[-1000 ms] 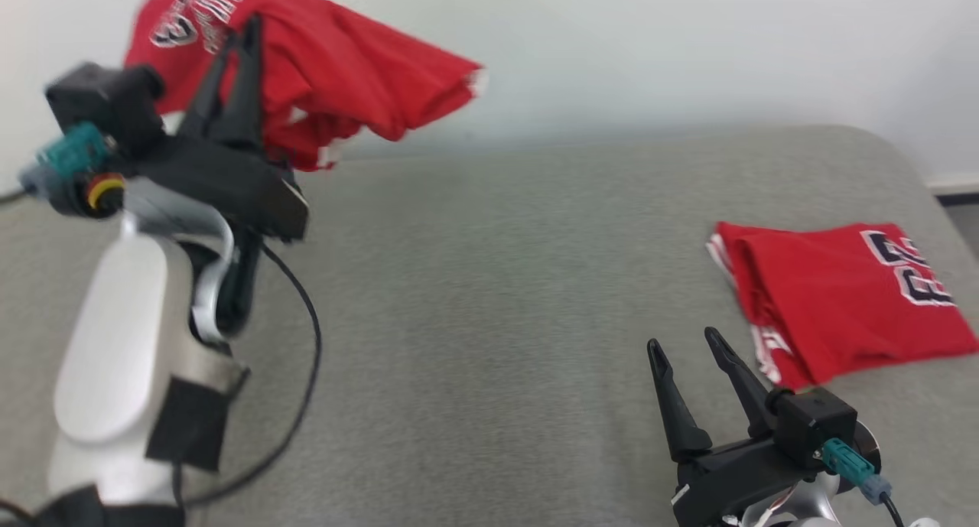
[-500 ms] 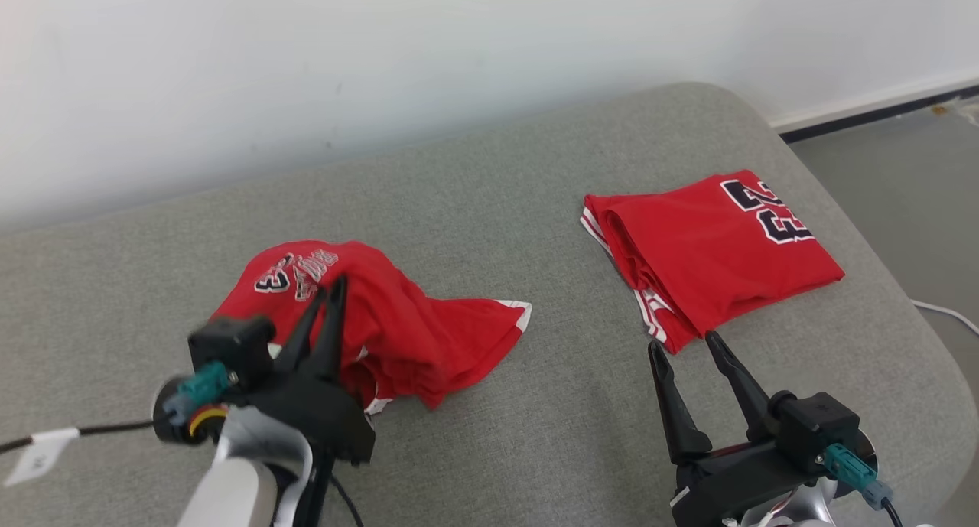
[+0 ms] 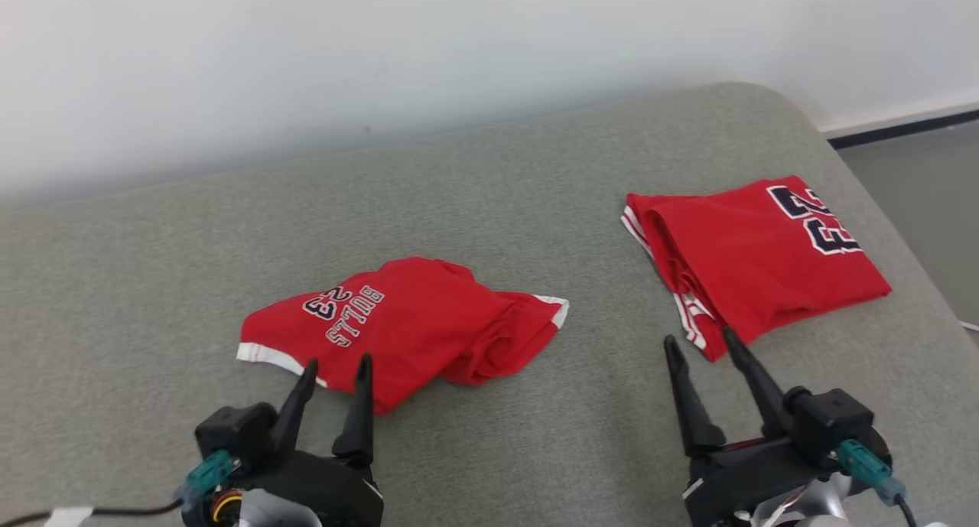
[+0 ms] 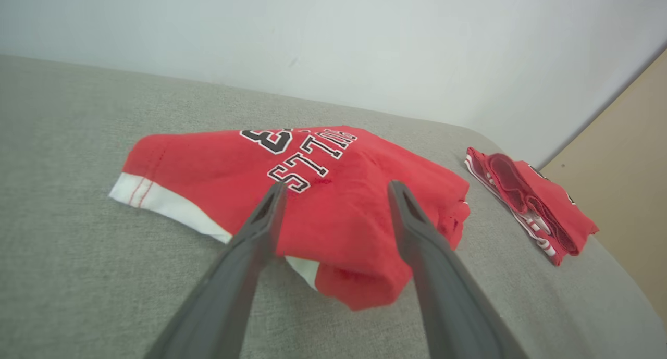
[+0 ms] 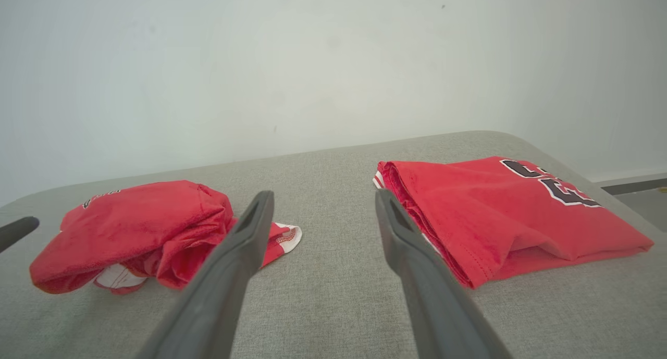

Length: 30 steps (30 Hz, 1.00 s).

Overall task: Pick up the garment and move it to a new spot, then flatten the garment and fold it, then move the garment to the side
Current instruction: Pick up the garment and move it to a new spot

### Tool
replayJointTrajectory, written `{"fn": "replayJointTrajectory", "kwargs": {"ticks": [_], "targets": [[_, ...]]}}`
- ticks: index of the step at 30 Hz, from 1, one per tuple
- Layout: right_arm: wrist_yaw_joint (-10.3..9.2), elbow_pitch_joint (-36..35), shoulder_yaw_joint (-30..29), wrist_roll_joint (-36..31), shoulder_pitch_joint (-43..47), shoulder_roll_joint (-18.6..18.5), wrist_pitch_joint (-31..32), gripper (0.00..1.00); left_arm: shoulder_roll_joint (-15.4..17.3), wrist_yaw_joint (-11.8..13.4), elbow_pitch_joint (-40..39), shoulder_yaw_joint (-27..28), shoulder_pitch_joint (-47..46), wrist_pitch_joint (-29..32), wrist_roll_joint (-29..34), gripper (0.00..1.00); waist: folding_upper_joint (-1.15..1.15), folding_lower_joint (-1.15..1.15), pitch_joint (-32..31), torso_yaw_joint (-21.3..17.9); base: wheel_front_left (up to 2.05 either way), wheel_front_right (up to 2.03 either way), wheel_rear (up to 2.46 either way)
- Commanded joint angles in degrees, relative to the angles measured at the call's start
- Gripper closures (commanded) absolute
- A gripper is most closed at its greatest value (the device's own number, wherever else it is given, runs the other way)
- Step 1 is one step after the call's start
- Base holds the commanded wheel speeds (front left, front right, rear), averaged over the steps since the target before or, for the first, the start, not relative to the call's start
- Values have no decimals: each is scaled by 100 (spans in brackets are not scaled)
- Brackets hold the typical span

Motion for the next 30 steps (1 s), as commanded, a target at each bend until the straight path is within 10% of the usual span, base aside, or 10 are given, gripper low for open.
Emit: {"fn": "replayJointTrajectory", "kwargs": {"ticks": [1, 12, 30], "targets": [[-13, -18, -67, -52, 32, 2, -15, 0, 21, -12, -103, 57, 116, -134, -35, 0, -1, 0, -60, 196, 0, 0, 0], [-13, -36, -541, -158, 161, -5, -50, 0, 413, -65, -1326, 350, 1265, -918, 593, 0, -1, 0, -280, 909, 0, 0, 0], [-13, 234, -921, -299, 566, 0, 18, 0, -75, -435, -1618, 1594, 2352, -922, 1104, 0, -1, 0, -674, 1533, 0, 0, 0]]}}
